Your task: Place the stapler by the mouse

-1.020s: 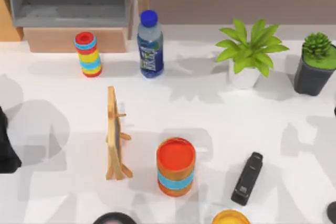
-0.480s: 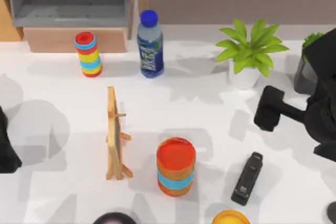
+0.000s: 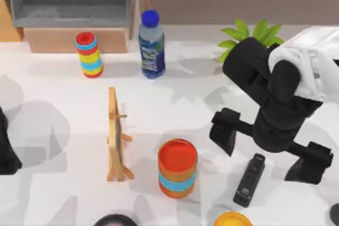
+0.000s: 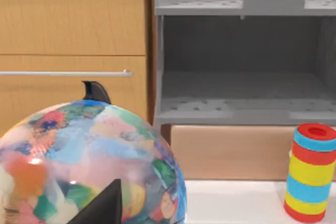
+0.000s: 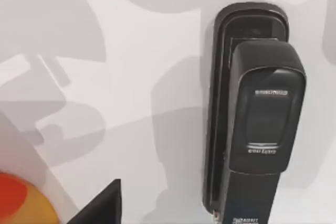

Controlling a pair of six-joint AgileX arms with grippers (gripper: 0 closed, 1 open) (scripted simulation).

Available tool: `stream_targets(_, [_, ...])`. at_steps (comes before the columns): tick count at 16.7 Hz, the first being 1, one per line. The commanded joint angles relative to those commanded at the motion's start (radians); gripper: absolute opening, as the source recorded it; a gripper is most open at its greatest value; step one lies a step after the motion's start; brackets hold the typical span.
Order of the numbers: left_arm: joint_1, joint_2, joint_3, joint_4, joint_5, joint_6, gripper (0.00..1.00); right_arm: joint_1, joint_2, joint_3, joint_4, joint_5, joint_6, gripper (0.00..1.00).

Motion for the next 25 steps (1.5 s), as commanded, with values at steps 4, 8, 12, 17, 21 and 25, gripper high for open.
stream_targets(4, [0.000, 0.000, 0.000, 0.000, 0.000, 0.000, 1.00, 0.007, 0.021, 0.014, -0.008, 0.000, 0.012, 1.00])
stream_targets(8, [0.000, 0.000, 0.000, 0.000, 0.000, 0.000, 1.00, 0.003, 0.019, 0.011, -0.005, 0.000, 0.012, 1.00])
stream_targets(12, [0.000, 0.000, 0.000, 0.000, 0.000, 0.000, 1.00, 0.009, 0.014, -0.017, 0.018, 0.000, 0.017, 1.00])
stream_targets(17, [0.000, 0.000, 0.000, 0.000, 0.000, 0.000, 1.00, 0.009, 0.071, -0.075, 0.118, 0.001, 0.022, 1.00])
stream_targets(21, [0.000, 0.000, 0.000, 0.000, 0.000, 0.000, 1.00, 0.008, 0.109, -0.093, 0.187, 0.000, 0.015, 1.00])
stream_targets(25, [0.000, 0.000, 0.000, 0.000, 0.000, 0.000, 1.00, 0.008, 0.109, -0.093, 0.187, 0.000, 0.015, 0.92])
